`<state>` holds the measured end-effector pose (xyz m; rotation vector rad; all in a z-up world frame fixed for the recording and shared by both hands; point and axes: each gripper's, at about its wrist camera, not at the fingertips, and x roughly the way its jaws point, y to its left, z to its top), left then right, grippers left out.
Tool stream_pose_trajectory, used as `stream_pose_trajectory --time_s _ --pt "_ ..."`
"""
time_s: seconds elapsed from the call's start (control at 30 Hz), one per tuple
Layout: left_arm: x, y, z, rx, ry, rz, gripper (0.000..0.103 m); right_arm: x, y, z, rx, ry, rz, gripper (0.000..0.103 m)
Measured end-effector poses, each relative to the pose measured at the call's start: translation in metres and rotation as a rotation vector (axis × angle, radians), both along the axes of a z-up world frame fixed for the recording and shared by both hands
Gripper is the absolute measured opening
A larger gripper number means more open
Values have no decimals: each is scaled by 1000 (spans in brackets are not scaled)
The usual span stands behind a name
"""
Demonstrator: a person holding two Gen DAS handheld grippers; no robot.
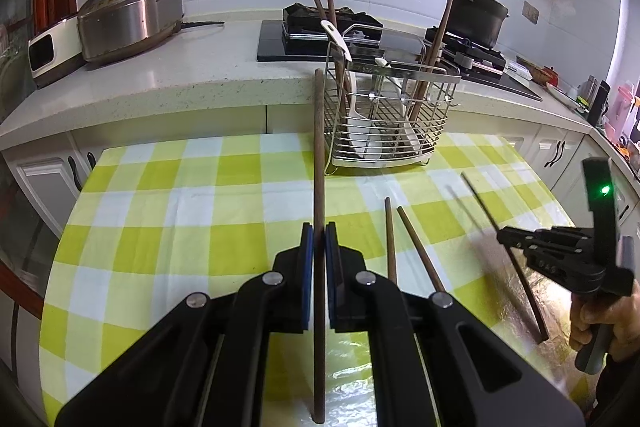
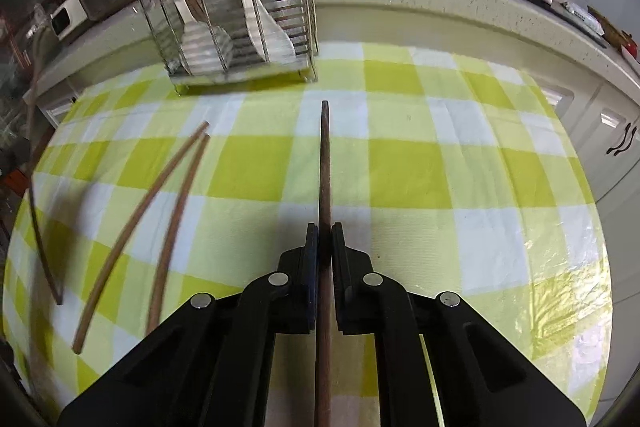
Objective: Organize utensils
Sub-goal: 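Lift both chopsticks upright with both tools toward the wire rack, then carry both upright chopsticks over the wire rack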
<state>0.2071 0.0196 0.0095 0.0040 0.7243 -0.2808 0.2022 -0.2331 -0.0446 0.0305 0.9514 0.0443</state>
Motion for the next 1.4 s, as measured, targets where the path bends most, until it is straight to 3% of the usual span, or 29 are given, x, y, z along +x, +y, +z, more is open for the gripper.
stream_pose_trajectory --time_s 0.67,1.4 --pt "-15 -11 30 -2 -70 -15 6 -39 -7 92 32 -210 24 9" --pt "-24 -23 46 -13 -98 -32 6 -64 -10 119 32 -349 27 8"
